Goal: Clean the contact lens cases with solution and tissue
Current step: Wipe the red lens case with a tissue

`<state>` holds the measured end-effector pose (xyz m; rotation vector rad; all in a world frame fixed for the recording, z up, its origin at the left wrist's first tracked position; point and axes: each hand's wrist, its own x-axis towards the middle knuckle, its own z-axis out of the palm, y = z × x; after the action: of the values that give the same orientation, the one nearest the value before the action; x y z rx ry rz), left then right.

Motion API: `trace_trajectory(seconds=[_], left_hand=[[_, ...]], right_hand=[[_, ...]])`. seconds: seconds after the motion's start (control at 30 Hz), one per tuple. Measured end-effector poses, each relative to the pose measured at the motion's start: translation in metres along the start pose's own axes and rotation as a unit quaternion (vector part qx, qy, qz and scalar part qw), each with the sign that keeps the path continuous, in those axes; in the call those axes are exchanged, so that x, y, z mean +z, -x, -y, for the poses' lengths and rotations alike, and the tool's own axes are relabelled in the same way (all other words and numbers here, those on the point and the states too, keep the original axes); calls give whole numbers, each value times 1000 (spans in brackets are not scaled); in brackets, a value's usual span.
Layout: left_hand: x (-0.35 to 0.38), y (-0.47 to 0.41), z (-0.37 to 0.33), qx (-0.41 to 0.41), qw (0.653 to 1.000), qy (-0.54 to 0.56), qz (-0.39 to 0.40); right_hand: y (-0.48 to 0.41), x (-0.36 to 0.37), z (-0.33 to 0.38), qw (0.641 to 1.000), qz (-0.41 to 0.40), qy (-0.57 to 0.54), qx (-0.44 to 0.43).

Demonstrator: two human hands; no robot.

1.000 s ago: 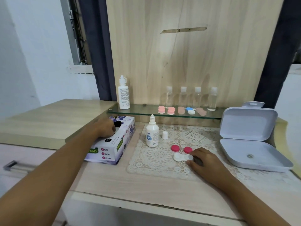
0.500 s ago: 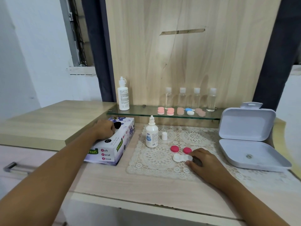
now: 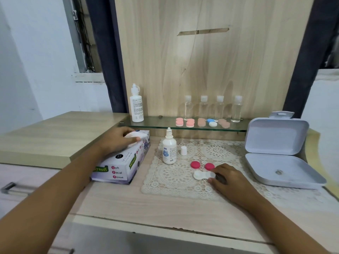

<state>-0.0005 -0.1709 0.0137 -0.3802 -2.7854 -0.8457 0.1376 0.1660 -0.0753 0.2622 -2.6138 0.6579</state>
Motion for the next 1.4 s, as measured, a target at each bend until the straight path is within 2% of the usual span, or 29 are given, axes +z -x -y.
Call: trace_trajectory(seconds=[0.03, 0.1, 0.17, 0.27, 0.4, 0.47, 0.6, 0.87, 1.1, 1.23, 1.4], left_hand=[[-1, 1, 1, 4, 999, -38, 14], [0, 4, -2, 1, 999, -38, 1], [1, 7, -8, -1, 998, 26, -53], [-5, 13, -21, 3, 978, 165, -126], [-19, 25, -50, 61, 963, 193, -179], [-22, 32, -65, 78, 964, 199, -160], [-9, 53, -89, 108, 973, 197, -53], [70, 73, -109, 142, 976, 131, 104], [114, 55, -115, 195, 969, 31, 149], [124, 54, -118, 192, 966, 62, 162], [134, 55, -113, 209, 964, 121, 113]], right_hand=[[0, 0, 0, 1000, 1, 0, 0], [0, 0, 0, 1000, 2, 1, 1], [1, 0, 1, 1000, 2, -1, 2], [1, 0, 1, 1000, 2, -3, 5], [1, 0, 0, 1000, 4, -3, 3], [1, 0, 0, 1000, 2, -5, 2], [2, 0, 0, 1000, 1, -6, 2], [1, 1, 0, 1000, -5, -13, 6], [0, 1, 0, 1000, -9, -11, 1], [-1, 2, -1, 1000, -6, -20, 0], [-2, 3, -2, 1000, -5, -21, 8]])
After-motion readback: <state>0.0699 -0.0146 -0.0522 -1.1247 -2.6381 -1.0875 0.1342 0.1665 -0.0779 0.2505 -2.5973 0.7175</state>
